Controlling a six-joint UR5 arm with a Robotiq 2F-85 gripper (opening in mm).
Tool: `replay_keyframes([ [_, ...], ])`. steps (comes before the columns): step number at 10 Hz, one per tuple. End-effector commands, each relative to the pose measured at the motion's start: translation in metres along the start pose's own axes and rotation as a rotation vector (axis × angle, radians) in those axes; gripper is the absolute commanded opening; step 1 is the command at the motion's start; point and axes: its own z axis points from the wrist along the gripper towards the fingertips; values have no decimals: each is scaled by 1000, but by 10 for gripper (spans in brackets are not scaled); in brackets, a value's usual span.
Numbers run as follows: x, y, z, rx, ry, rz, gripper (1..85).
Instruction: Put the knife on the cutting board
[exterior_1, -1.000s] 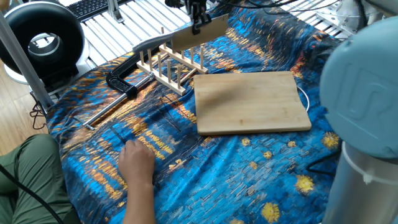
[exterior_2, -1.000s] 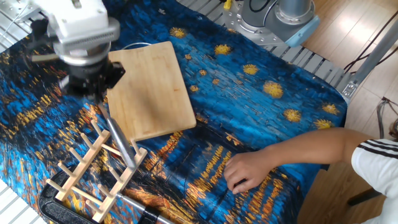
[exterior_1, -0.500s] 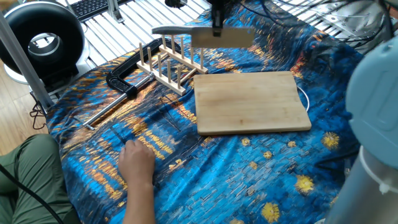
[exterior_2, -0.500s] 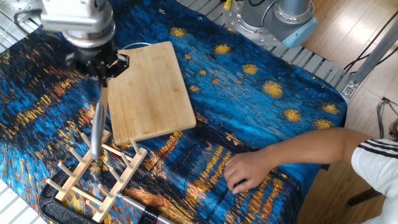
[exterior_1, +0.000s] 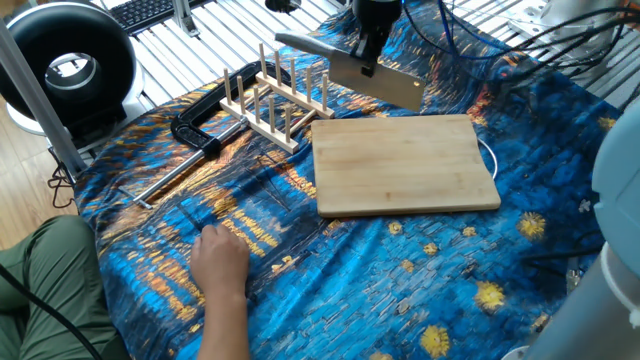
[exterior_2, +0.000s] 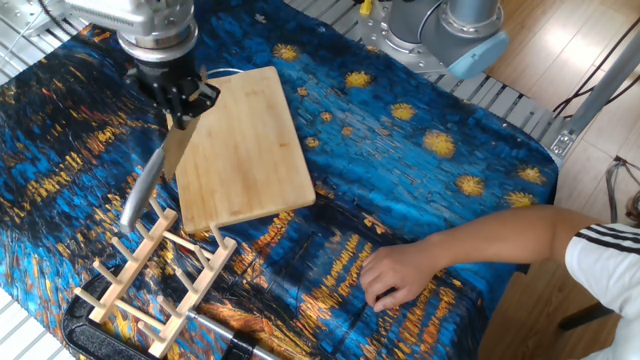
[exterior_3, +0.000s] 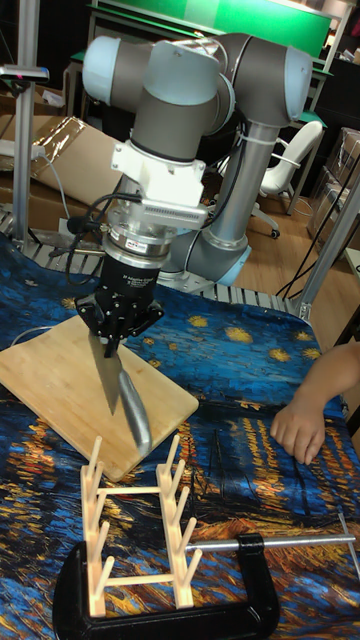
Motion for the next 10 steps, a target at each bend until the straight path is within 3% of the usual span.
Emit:
replay_keyframes([
  [1, 0, 8, 0, -35, -19, 94, 10],
  [3, 20, -1, 0, 2, 56, 139, 10],
  [4, 33, 4, -3, -44, 58, 148, 10],
  [5, 58, -1, -4, -64, 55, 142, 10],
  [6, 70, -17, 8, -20, 24, 137, 10],
  [7, 70, -27, 21, 0, -3, 143, 10],
  [8, 70, -39, 33, 7, -37, 140, 10],
  [10, 74, -53, 45, -20, -75, 129, 10],
])
